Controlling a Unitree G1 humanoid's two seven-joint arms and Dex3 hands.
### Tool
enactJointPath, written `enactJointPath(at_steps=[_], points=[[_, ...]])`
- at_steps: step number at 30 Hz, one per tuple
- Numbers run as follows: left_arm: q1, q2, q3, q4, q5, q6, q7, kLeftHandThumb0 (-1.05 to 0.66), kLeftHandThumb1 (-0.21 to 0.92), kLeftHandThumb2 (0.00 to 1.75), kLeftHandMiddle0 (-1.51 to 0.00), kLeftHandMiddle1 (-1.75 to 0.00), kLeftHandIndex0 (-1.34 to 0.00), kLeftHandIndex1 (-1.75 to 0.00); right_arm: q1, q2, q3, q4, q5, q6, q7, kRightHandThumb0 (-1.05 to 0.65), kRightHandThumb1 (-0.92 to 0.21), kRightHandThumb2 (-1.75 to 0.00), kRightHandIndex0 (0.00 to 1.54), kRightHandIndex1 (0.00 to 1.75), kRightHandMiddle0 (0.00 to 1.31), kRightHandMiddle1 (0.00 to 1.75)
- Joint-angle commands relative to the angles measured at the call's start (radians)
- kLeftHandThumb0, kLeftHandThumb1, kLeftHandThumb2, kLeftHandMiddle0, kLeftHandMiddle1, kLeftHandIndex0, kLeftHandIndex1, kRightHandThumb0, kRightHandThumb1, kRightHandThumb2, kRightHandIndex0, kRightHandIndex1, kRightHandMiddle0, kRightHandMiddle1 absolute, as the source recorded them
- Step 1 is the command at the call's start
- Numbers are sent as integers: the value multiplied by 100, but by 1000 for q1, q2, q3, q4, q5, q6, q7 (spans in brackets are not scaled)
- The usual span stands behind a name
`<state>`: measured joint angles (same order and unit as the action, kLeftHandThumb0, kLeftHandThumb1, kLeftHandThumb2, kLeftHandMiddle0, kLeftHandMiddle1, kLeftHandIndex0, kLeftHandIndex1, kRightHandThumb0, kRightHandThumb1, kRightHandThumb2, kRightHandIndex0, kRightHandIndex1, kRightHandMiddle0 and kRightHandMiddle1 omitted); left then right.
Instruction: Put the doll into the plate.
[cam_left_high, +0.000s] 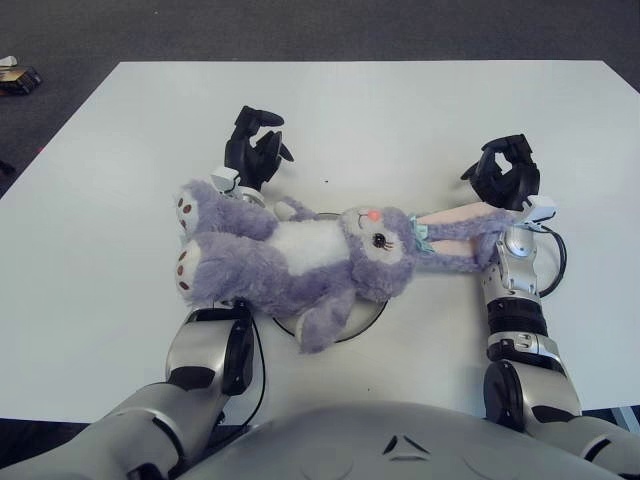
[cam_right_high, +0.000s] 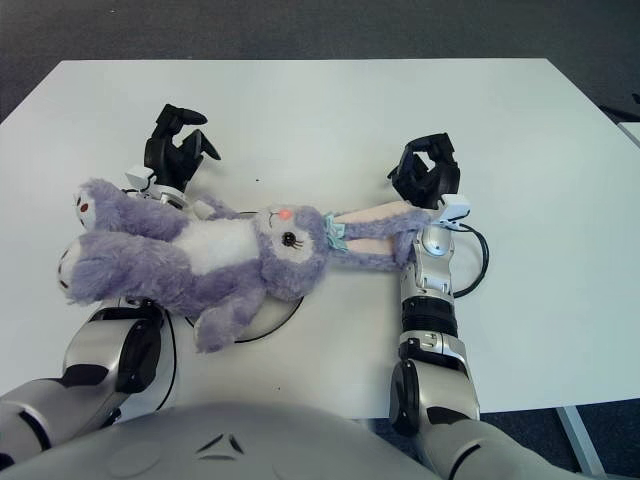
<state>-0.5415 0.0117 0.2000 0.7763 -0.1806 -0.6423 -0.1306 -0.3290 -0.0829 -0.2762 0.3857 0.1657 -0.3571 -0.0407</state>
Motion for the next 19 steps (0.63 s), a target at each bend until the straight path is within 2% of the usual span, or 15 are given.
enactJointPath(at_steps=[1, 19], points=[[74, -4, 14, 42, -13, 7, -10, -35, 92, 33, -84, -175, -41, -153, 31, -1, 6, -30, -9, -1, -2, -38, -72, -78, 74, 175, 33, 175], [63, -4, 26, 60, -19, 3, -10, -35, 92, 34, -85, -175, -39, -155, 52, -4, 14, -102, -30, 78, -21, -38, -73, -77, 74, 175, 33, 175]])
